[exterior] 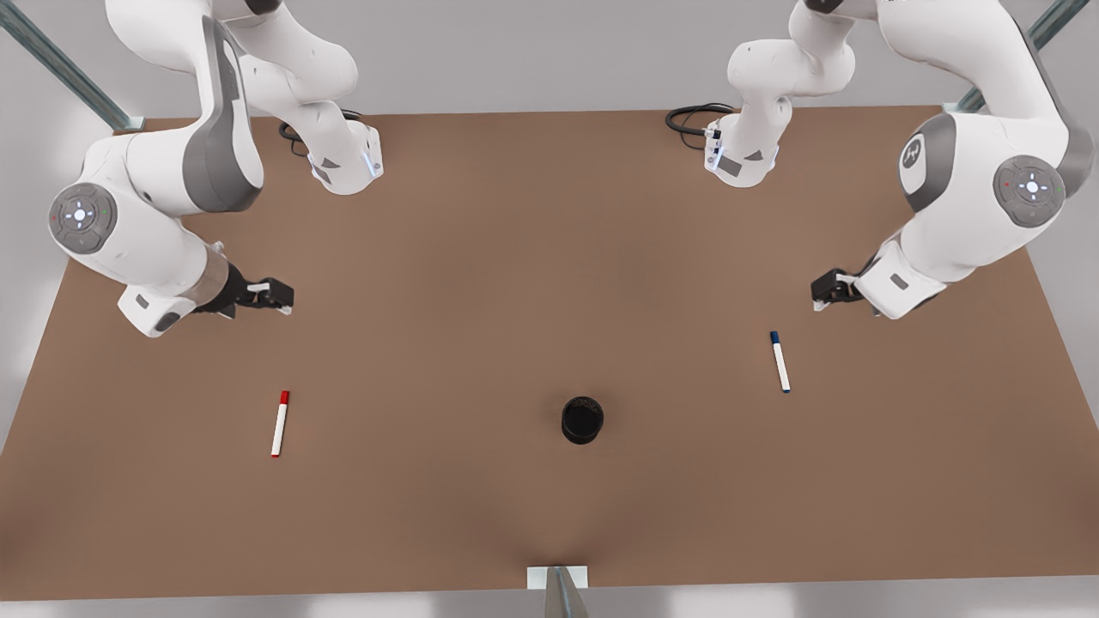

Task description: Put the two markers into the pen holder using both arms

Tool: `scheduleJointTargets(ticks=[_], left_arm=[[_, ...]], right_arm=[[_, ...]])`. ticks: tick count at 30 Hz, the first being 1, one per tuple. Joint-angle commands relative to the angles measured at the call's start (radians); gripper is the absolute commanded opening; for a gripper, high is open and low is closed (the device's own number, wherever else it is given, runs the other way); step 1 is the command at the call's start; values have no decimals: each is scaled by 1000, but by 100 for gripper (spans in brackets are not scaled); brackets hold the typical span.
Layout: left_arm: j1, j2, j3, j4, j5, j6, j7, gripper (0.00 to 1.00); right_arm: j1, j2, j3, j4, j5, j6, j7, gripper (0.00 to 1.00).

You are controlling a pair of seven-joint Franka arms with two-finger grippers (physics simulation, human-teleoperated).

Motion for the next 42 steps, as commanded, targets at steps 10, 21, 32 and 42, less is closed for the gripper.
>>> scheduleJointTargets(ticks=[10,21,32,42], left_arm=[[79,394,22,-94,-12,518,22,100],[114,455,24,-404,-10,913,19,100],[113,429,24,-498,-10,967,19,60],[111,437,24,-498,-10,967,21,44]], right_arm=[[-32,14,-3,0,41,60,-15,100],[-106,289,0,-77,22,511,-21,100],[-253,455,0,-65,22,624,-119,100],[-290,482,0,-63,25,649,-166,100]])
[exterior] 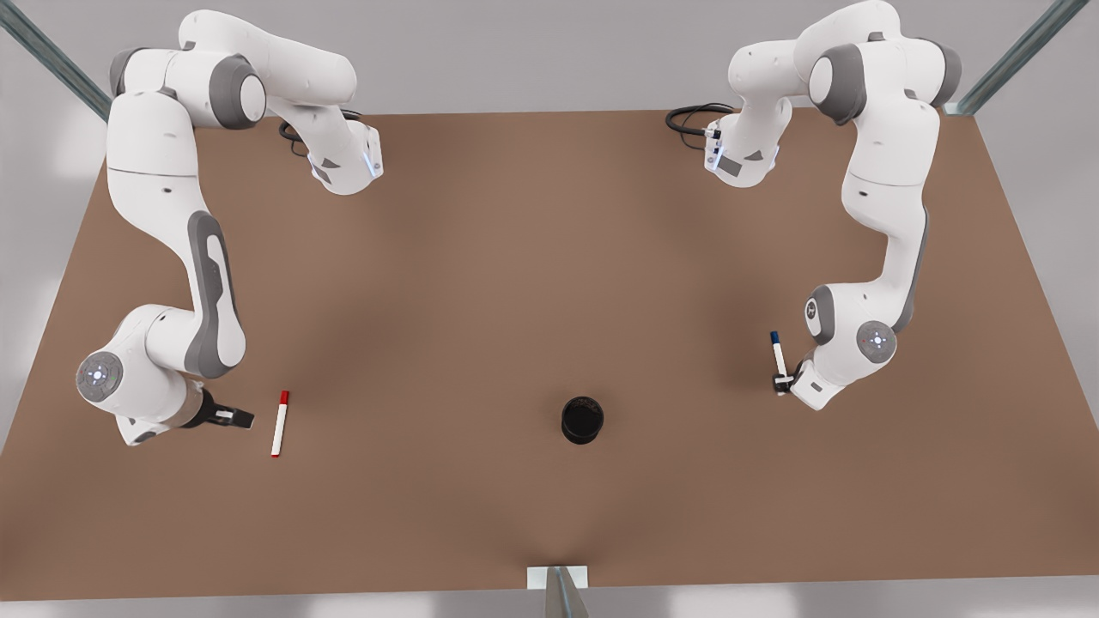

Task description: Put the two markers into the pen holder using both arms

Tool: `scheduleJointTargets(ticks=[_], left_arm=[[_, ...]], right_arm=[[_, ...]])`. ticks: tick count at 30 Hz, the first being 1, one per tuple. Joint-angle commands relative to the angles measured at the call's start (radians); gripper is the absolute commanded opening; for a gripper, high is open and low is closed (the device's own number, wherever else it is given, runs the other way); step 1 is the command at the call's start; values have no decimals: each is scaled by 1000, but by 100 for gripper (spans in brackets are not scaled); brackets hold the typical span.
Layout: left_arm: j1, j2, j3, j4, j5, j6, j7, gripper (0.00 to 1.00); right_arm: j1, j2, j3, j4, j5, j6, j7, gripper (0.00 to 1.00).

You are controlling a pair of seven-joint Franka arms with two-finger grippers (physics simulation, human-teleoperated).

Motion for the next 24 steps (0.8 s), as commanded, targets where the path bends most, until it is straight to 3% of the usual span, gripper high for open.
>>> scheduleJointTargets(ticks=[1,9,14,19,24], left_arm=[[0,0,0,0,1,6,-2,44],[2,0,0,-7,1,4,-3,37],[2,0,0,-7,1,4,-3,21],[-2,-6,-2,0,1,0,-16,21],[-6,-34,-37,77,1,-123,-14,21]], right_arm=[[-5,1,0,1,2,17,-83,100],[-16,12,0,8,6,18,-108,100],[-16,13,0,8,6,18,-108,100],[-19,22,0,10,6,18,-110,100],[-28,36,0,10,6,18,-110,100]])
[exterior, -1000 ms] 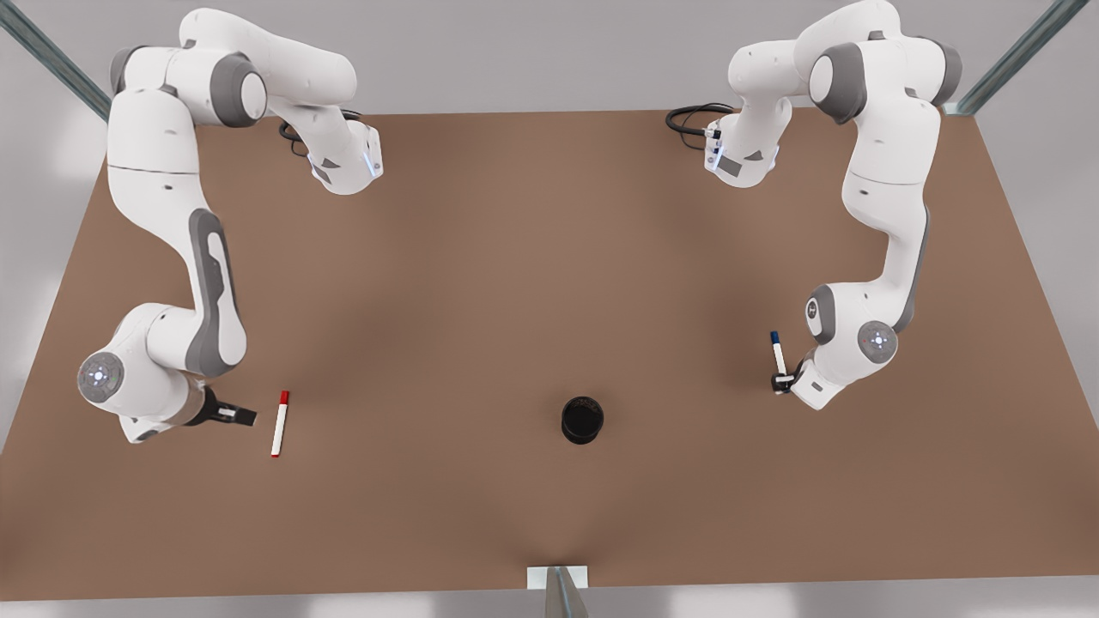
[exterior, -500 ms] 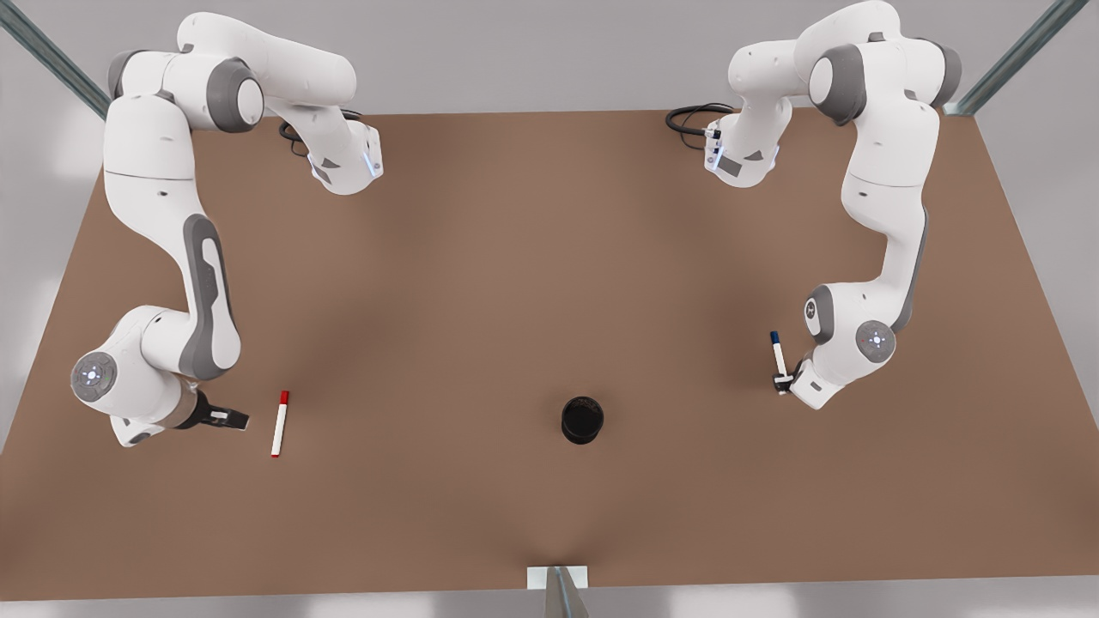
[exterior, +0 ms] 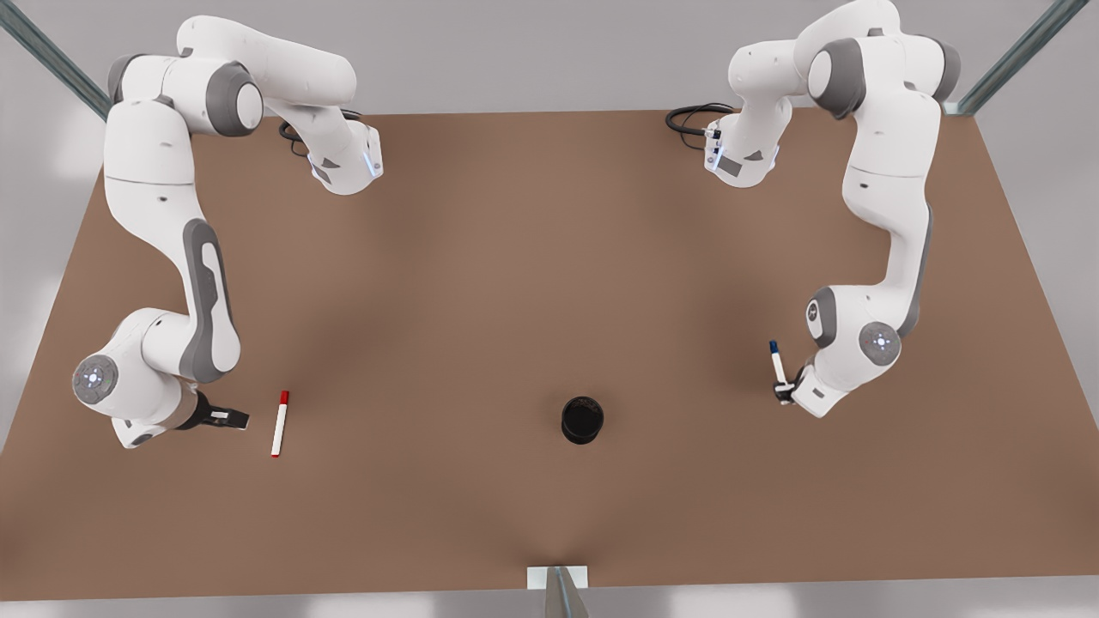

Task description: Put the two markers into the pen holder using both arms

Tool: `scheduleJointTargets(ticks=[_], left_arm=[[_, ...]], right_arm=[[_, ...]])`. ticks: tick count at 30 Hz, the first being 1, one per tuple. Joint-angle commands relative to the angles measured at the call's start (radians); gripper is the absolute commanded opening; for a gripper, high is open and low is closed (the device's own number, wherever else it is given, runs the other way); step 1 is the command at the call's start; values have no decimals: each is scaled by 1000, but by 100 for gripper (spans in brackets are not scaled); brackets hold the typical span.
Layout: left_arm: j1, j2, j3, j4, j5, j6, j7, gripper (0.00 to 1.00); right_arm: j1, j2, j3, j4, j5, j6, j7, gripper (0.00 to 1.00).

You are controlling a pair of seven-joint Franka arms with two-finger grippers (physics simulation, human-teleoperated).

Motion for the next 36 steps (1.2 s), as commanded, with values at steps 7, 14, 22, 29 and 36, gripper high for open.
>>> scheduleJointTargets(ticks=[7,14,22,29,36], left_arm=[[-26,-46,-45,118,-15,-232,12,21],[-123,-74,-74,220,-47,-240,-164,21],[-330,-11,-84,506,-178,-230,-463,21],[-423,51,-80,535,-93,-118,-607,21],[-431,80,-78,535,-86,-33,-627,21]], right_arm=[[-5,6,0,2,2,3,-47,100],[-5,6,0,5,2,1,-47,100],[-7,21,0,5,2,1,-47,100],[-27,47,0,6,2,4,-59,100],[79,125,9,46,-4,40,79,100]])
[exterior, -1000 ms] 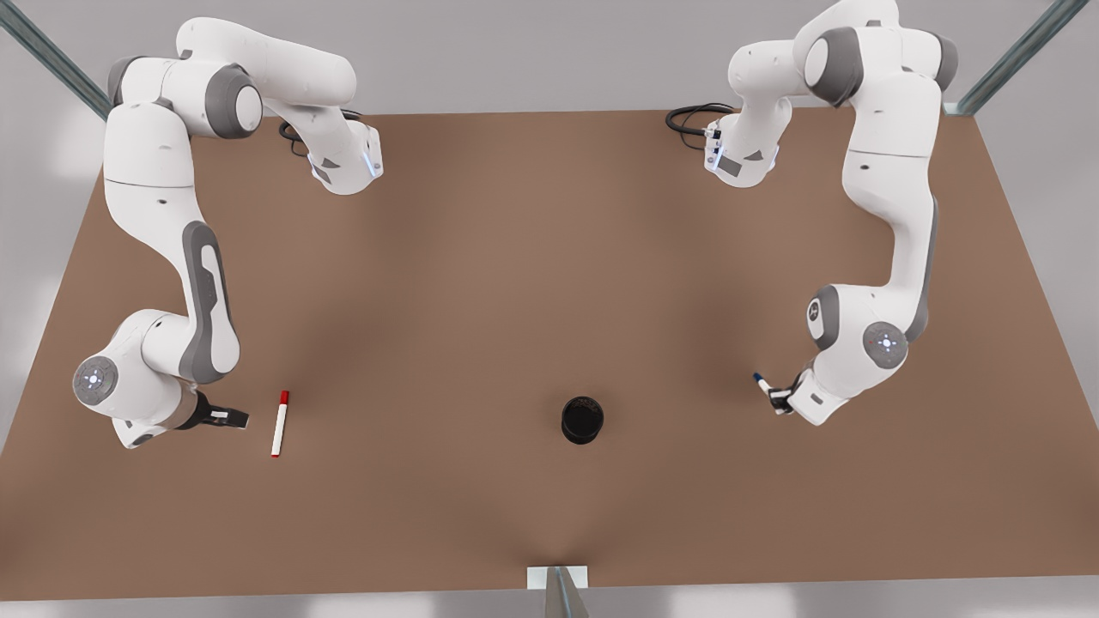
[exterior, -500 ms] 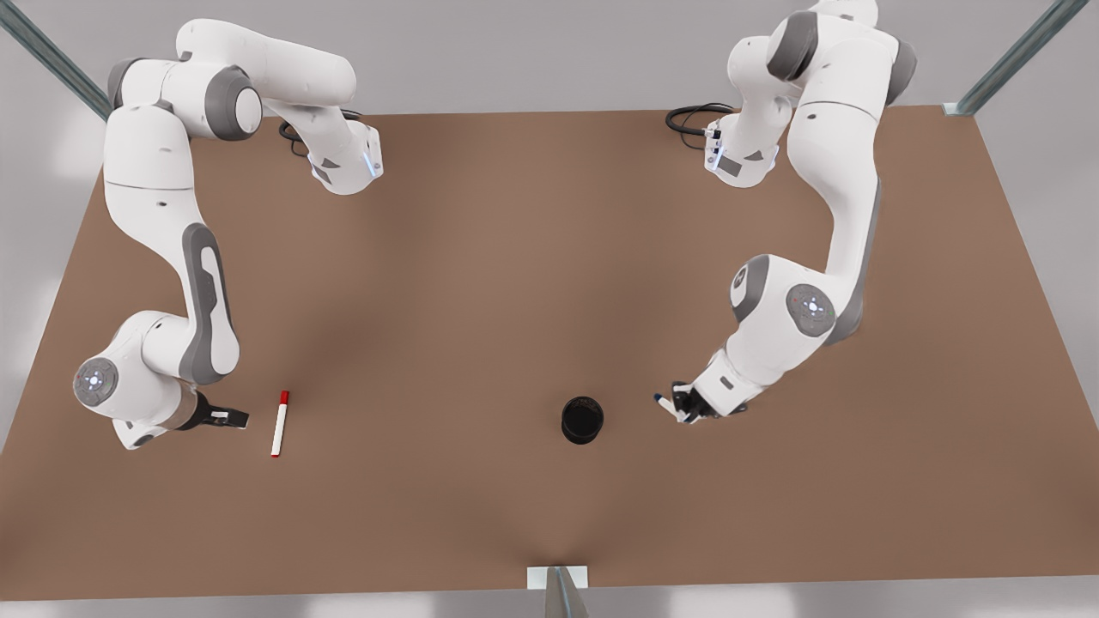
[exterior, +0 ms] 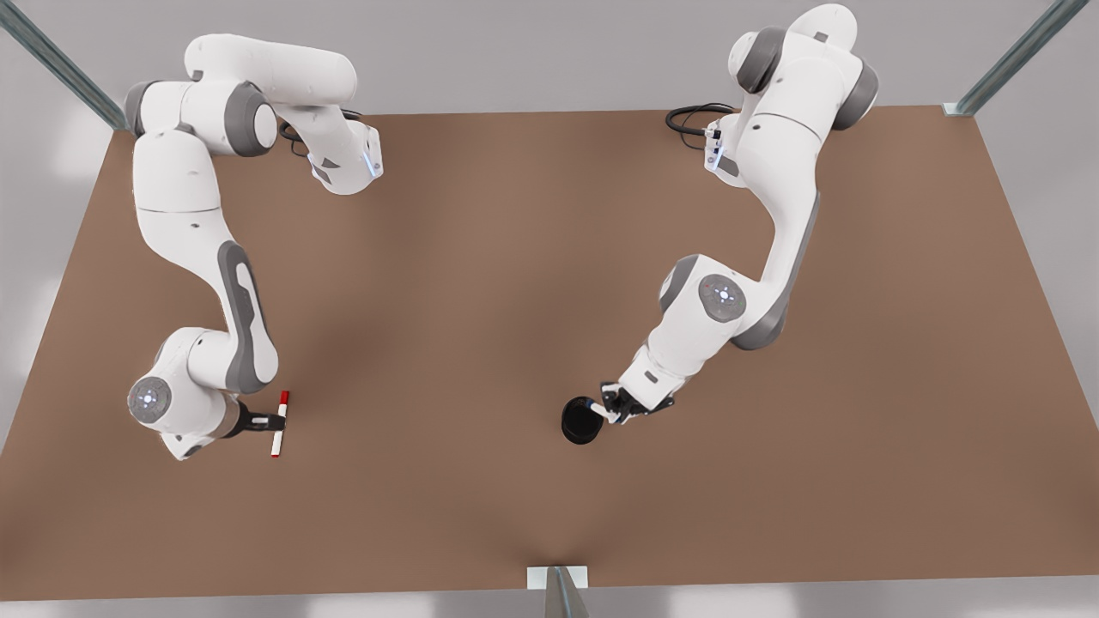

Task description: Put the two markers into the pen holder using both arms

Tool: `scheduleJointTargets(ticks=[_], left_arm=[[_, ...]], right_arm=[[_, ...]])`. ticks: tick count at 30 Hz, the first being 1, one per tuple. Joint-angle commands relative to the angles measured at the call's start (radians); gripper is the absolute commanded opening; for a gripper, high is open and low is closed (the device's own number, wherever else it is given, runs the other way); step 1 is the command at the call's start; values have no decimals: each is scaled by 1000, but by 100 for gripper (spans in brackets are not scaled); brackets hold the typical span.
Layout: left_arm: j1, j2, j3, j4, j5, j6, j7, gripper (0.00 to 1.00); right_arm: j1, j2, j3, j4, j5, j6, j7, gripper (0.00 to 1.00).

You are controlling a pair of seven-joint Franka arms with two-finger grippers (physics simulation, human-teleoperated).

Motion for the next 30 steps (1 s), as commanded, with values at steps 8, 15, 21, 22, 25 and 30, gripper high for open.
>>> scheduleJointTargets(ticks=[8,15,21,22,25,30], left_arm=[[-14,50,1,-7,3,128,-200,21],[-12,78,4,-30,88,124,-200,100],[120,33,-4,-35,79,-126,1,100],[149,21,-5,-32,66,-189,39,100],[285,-85,4,-25,68,-503,341,100],[374,-287,45,-10,111,-747,412,100]], right_arm=[[26,49,-6,13,-28,21,127,69],[23,57,-8,15,-27,23,125,44],[23,55,-8,15,-25,23,134,21],[23,53,-8,15,-25,23,134,21],[39,15,-5,13,-28,14,134,21],[126,-131,18,12,-30,-68,189,21]])
